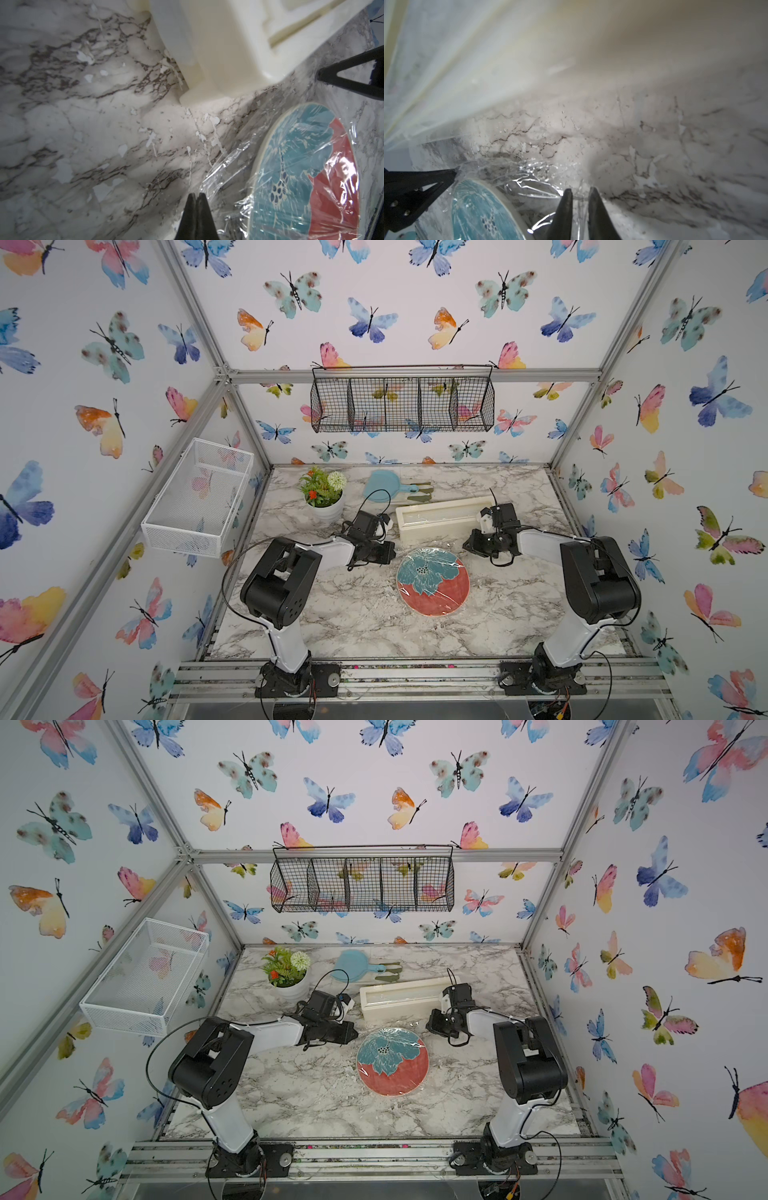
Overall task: Wrap the plate with plastic wrap
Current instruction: Cover the plate with plastic wrap.
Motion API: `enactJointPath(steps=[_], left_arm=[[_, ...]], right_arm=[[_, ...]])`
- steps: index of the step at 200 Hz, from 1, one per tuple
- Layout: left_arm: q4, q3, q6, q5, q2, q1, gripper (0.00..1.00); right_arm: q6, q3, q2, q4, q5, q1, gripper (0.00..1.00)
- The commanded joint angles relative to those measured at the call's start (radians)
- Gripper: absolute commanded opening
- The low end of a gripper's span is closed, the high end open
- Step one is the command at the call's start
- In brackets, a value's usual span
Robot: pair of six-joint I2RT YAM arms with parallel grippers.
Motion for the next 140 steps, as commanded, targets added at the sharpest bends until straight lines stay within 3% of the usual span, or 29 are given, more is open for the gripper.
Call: enactJointPath(steps=[1,12,46,62,80,87,119,140], left_arm=[[-0.003,0.002,-0.013,0.019,0.023,0.007,0.0],[-0.005,0.003,-0.014,0.026,0.026,0.007,0.0],[-0.014,0.01,-0.008,0.031,0.005,0.007,0.07],[-0.031,0.018,-0.002,0.019,-0.004,0.008,0.15],[-0.063,0.037,0.0,0.0,-0.028,0.007,0.44],[-0.078,0.043,0.001,-0.015,-0.046,0.007,0.49],[-0.183,0.081,-0.018,-0.094,-0.144,0.009,0.57],[-0.232,0.074,-0.051,-0.038,-0.201,0.009,0.56]], right_arm=[[-0.035,0.037,-0.01,-0.131,0.079,0.006,0.45],[-0.065,0.072,-0.042,-0.212,0.138,0.004,0.56],[-0.144,0.148,-0.176,-0.394,0.309,0.003,0.66],[-0.174,0.138,-0.229,-0.372,0.2,0.005,0.73],[-0.195,0.105,-0.236,-0.295,0.059,0.019,0.82],[-0.216,0.102,-0.216,-0.283,0.017,0.024,0.84],[-0.288,0.091,-0.112,-0.216,-0.087,0.066,0.9],[-0.291,0.079,-0.055,-0.183,-0.125,0.072,0.88]])
